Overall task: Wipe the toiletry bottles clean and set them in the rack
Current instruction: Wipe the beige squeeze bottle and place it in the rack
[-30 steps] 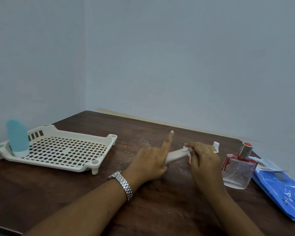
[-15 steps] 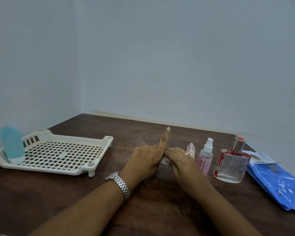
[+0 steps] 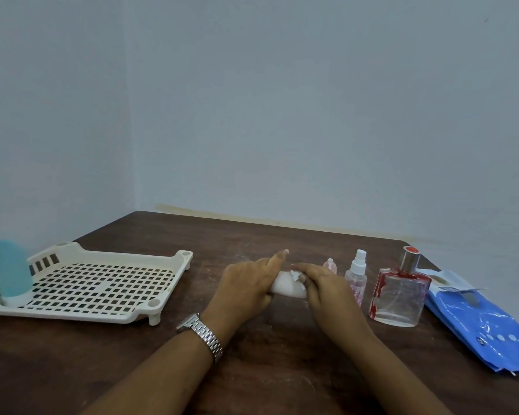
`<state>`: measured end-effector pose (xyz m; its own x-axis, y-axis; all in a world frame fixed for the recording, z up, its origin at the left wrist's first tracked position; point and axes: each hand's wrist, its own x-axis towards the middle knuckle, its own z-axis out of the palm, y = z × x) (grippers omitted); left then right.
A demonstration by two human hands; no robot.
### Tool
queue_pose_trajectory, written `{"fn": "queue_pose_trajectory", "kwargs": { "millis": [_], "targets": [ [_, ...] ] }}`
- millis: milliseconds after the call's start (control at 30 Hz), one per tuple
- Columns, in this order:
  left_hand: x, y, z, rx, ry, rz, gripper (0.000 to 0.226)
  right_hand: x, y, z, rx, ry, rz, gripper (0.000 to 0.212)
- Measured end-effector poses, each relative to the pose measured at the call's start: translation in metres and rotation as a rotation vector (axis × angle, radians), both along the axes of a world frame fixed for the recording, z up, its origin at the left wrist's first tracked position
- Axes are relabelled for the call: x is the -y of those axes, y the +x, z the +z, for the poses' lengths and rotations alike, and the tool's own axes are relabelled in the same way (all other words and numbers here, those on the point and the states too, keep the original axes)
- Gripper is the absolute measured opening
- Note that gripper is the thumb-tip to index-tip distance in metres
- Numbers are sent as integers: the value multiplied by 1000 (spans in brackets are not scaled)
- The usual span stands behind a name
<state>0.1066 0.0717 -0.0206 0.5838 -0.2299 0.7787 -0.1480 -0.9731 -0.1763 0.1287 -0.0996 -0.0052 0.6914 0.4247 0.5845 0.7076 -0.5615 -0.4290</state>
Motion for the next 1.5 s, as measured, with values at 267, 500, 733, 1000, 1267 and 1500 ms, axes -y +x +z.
{"fn": "queue_pose_trajectory", "kwargs": {
  "millis": [267,500,733,1000,1267,1500],
  "targets": [
    [-5,-4,7,-271,-239,-14,45,5,6,-2,-233,453,43,24],
    [33,-11,-3,-659,-955,-533,57,1,-5,-1,-171,658,113,32],
    [46,-19,6,-732,-1379,-644,71,-14,-7,-12,239,243,151,49],
    [43,-18,15,-594,-1790,-496,77,-16,-11,-10,355,50,213,44],
    [38,-18,21,-712,-1874,-669,73,-6,-2,-4,450,155,150,34],
    [39,-21,18,-961,-1787,-767,75,9,8,2,277,425,-17,41]
  ]
}}
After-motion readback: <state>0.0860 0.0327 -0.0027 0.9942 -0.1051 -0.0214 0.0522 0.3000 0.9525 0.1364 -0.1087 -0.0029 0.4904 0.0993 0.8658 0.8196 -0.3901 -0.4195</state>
